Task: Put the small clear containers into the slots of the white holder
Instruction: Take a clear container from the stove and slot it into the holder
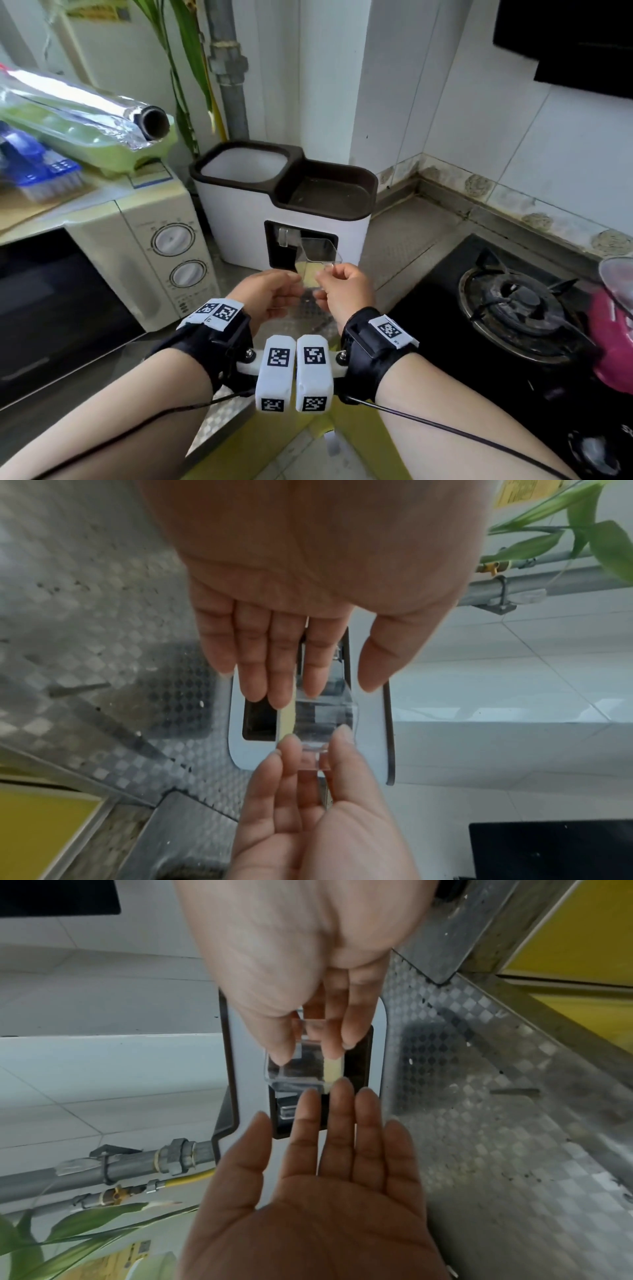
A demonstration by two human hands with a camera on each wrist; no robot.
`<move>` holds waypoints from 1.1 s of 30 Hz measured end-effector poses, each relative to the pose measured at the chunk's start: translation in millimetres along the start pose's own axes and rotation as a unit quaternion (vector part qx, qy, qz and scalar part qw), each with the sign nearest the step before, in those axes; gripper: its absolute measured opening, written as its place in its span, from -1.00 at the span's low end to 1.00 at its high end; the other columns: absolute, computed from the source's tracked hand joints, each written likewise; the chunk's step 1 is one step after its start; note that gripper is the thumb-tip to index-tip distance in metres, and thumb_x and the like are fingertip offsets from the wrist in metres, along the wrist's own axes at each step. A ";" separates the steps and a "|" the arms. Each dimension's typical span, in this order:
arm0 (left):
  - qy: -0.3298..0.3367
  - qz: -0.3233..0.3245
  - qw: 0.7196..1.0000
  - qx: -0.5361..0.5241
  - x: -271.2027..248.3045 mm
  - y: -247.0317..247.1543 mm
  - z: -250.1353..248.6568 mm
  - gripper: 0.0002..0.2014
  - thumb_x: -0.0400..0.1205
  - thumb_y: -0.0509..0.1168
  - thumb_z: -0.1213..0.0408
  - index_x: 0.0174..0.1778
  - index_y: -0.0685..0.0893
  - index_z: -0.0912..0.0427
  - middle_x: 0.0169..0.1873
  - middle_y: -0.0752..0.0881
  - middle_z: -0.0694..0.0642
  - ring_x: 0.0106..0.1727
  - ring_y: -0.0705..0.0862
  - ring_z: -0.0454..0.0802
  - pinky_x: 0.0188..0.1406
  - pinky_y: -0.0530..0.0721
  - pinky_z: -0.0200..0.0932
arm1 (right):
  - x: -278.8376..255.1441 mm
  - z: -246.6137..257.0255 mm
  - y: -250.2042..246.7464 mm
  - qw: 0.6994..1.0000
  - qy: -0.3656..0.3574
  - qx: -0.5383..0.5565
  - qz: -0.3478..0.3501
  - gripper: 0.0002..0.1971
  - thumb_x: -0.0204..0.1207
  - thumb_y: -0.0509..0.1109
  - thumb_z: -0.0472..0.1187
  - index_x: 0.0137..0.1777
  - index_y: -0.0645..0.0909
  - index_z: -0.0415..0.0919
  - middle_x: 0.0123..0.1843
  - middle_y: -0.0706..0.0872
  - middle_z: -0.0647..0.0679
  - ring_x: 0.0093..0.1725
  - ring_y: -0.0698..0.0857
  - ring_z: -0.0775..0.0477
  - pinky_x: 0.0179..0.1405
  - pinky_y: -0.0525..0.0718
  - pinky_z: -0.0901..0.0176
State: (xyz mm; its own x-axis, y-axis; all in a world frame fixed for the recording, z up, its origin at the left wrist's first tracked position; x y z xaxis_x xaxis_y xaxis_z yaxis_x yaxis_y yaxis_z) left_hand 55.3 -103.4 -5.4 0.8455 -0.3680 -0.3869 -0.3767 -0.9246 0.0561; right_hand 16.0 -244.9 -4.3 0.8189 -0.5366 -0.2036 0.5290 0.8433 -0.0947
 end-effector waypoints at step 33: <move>-0.028 -0.005 0.999 -0.026 29.2 -54.5 11.7 -0.80 0.56 0.18 0.17 -0.02 0.68 0.05 -0.12 0.76 0.08 -0.11 0.67 0.01 -0.10 0.50 -0.11 | 32.2 -13.1 47.8 0.996 0.090 -0.012 -0.009 -0.24 0.37 0.39 -0.24 0.59 0.22 -0.11 0.30 0.57 -0.08 -0.07 0.67 -0.11 0.15 0.73 -0.13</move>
State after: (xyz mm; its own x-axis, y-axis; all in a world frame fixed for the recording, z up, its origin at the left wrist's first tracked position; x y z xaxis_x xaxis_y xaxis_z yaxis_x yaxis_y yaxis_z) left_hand 96.1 -62.6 -30.5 0.8261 -0.3544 -0.4382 -0.3470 -0.9325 0.1001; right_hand 64.8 -221.4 -28.2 0.7544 -0.5400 -0.3732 0.5364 0.8349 -0.1236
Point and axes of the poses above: each hand's wrist, its own x-axis towards the middle knuckle, its own y-axis out of the palm, z = x × y, the point moved 8 cm from there along x, towards the middle knuckle
